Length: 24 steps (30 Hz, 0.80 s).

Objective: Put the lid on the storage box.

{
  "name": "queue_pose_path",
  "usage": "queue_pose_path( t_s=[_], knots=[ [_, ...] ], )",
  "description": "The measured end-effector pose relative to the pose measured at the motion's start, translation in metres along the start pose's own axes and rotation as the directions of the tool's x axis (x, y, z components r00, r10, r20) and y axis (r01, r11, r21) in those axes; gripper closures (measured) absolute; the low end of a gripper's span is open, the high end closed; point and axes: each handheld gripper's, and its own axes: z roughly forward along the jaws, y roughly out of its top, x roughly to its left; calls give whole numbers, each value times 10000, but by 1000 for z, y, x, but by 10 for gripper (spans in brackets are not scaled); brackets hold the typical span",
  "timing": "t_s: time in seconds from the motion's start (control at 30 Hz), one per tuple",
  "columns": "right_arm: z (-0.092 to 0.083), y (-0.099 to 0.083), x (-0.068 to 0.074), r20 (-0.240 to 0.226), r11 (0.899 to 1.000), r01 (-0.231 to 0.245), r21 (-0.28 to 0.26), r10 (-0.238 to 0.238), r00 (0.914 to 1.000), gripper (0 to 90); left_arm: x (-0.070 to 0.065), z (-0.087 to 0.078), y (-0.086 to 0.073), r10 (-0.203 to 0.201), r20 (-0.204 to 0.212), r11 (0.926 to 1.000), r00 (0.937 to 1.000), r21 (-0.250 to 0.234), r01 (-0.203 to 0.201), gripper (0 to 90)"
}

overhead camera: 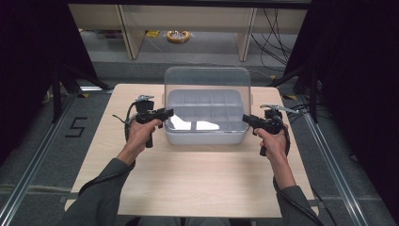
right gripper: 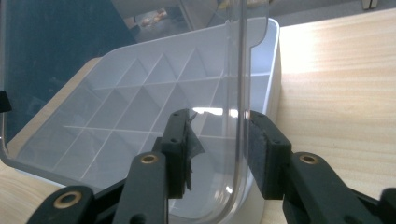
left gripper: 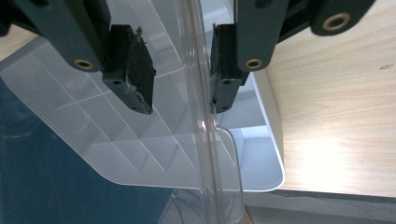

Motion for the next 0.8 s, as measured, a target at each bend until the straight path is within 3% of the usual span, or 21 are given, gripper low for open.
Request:
queue_pose_path(
  t_s=[0.07, 0.1, 0.13, 0.17, 0.27, 0.3, 0.37, 0.4, 0.47, 0.5, 0.6, 0.63, 0.67, 0.7, 0.8],
  knots=[
    [3, -1, -1, -1, 10000, -83, 47, 83, 10000, 632, 1, 2, -1, -54, -30, 10000, 10000, 9, 54, 598],
    [4, -2, -1, 43, 10000, -92, 26, 92, 9999, 632, 3, 4, -1, 124, 90, 9999, 9999, -45, -123, 597],
    [5, -2, -4, 67, 9998, 216, 29, -216, 9997, 630, 3, 5, -2, 41, 76, 10000, 10000, -40, -41, 596],
    [6, -3, -2, 23, 9997, -227, 104, 227, 9997, 629, 3, 4, -3, -148, -19, 9998, 9999, 100, 148, 595],
    [8, -5, -2, 25, 9992, -362, 193, 361, 9993, 628, 6, 7, -6, -273, -26, 9995, 9996, 153, 273, 593],
    [10, -6, -5, 65, 9997, -198, 139, 197, 9998, 627, 7, 7, -6, -309, 19, 9994, 9995, 145, 309, 591],
    [11, -6, -4, 0, 9990, -416, 156, 416, 9991, 623, 9, 9, -8, -379, 1, 9992, 9993, 130, 379, 590],
    [12, -6, -7, 19, 10000, -47, 79, 47, 10000, 620, 9, 10, -8, -407, -7, 9991, 9992, 140, 407, 588],
    [14, -7, -9, 84, 10000, 31, 58, -32, 10000, 617, 9, 11, -8, -420, 0, 9990, 9991, 181, 420, 582],
    [14, -8, -5, 91, 9988, -462, 165, 461, 9989, 617, 9, 12, -9, -436, -48, 9989, 9990, 193, 437, 580],
    [15, -8, -5, 74, 9983, -548, 177, 547, 9985, 612, 10, 14, -9, -455, -87, 9987, 9989, 234, 457, 575],
    [16, -8, -9, 20, 9997, -192, 125, 192, 9998, 609, 10, 14, -10, -476, -105, 9986, 9988, 228, 479, 573],
    [17, -8, -9, 67, 9999, -122, 102, 122, 9999, 606, 10, 15, -10, -522, -147, 9982, 9985, 276, 526, 571],
    [16, -8, -6, 113, 9984, -521, 201, 519, 9986, 604, 10, 16, -11, -542, -206, 9981, 9983, 282, 547, 569],
    [18, -9, -5, 204, 9983, -547, 190, 543, 9983, 601, 12, 18, -12, -553, -227, 9979, 9982, 324, 560, 563]
  ],
)
